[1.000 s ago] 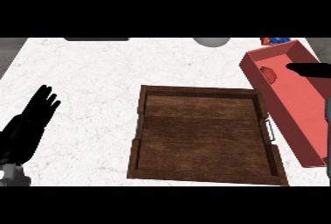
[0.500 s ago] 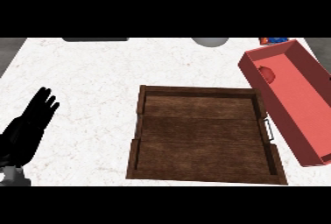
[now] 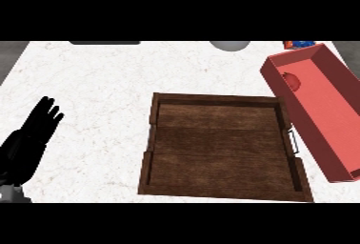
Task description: Pick the bell pepper from the tray and place it in the cardboard box
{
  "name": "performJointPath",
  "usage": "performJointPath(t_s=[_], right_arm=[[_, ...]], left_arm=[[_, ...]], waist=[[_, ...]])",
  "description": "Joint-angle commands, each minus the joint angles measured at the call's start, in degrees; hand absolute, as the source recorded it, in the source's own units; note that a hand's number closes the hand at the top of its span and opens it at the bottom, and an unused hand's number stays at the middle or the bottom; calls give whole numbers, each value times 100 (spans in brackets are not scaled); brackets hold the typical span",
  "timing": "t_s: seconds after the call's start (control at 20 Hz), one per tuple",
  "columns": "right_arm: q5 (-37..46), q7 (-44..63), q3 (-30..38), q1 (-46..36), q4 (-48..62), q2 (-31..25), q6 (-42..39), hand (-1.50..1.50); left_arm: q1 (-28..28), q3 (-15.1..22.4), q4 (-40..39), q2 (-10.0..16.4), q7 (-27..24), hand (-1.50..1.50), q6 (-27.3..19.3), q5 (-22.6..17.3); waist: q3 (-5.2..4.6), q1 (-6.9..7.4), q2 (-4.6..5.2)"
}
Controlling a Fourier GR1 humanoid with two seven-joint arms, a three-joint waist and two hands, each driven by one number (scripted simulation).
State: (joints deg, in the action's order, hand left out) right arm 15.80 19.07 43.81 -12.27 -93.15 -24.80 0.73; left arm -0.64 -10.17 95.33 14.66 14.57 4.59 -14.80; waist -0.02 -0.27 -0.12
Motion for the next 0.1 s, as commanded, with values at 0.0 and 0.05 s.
performJointPath(t_s=[0.0,0.05], right_arm=[[-459,-236,312,326,63,-438,-394,-150],[-557,-446,413,234,570,-509,-297,-150]], left_arm=[[375,-97,-304,51,149,0,65,-50],[236,110,-213,-216,-75,0,-123,229]], waist=[[2,-5,9],[3,12,11]])
